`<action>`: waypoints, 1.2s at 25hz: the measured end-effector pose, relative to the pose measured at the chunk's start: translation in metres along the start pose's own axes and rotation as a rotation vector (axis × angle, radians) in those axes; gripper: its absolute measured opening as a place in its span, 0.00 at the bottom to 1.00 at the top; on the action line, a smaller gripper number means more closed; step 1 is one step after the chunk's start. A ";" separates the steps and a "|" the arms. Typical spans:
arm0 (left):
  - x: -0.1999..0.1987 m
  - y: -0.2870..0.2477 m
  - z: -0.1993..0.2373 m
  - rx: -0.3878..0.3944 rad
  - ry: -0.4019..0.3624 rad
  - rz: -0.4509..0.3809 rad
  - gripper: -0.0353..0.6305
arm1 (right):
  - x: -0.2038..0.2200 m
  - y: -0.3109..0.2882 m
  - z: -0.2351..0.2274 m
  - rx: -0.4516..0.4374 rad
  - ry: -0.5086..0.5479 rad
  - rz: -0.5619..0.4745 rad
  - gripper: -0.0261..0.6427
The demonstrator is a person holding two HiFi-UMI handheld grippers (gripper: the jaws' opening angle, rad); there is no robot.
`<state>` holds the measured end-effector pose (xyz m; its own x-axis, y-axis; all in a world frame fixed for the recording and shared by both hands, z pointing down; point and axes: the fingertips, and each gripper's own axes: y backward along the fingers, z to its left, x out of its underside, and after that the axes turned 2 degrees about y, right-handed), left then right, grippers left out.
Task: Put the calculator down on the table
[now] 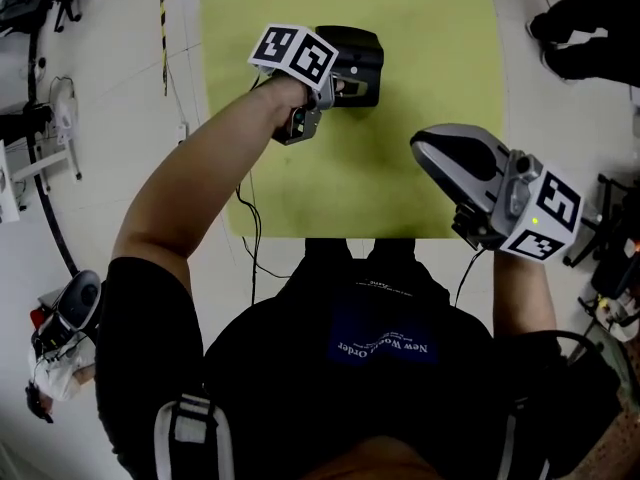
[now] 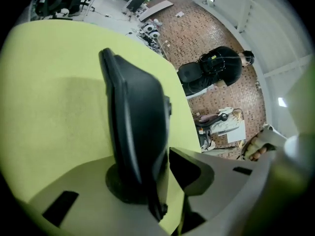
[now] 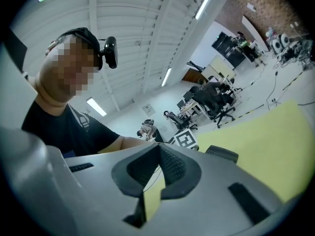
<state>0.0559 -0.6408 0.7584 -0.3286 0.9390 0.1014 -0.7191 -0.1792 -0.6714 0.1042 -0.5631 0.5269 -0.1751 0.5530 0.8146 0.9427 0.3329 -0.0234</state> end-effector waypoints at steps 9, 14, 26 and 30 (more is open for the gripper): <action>-0.003 0.025 0.023 -0.385 -0.114 0.071 0.65 | -0.021 -0.002 0.015 -0.032 0.008 -0.040 0.02; -0.016 0.048 0.044 -0.645 -0.259 -0.062 0.72 | -0.027 0.005 0.024 -0.040 0.014 -0.062 0.02; 0.055 0.192 -0.093 -0.103 -0.348 -0.802 0.72 | -0.062 0.035 0.069 0.055 0.134 -0.060 0.02; 0.097 0.266 -0.152 0.047 -0.419 -0.991 0.51 | -0.072 0.036 0.097 0.086 0.195 -0.043 0.02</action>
<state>-0.0746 -0.5532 0.4781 0.2365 0.4984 0.8341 -0.8000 0.5870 -0.1239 0.1232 -0.5173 0.4112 -0.1482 0.3817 0.9123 0.9063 0.4215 -0.0291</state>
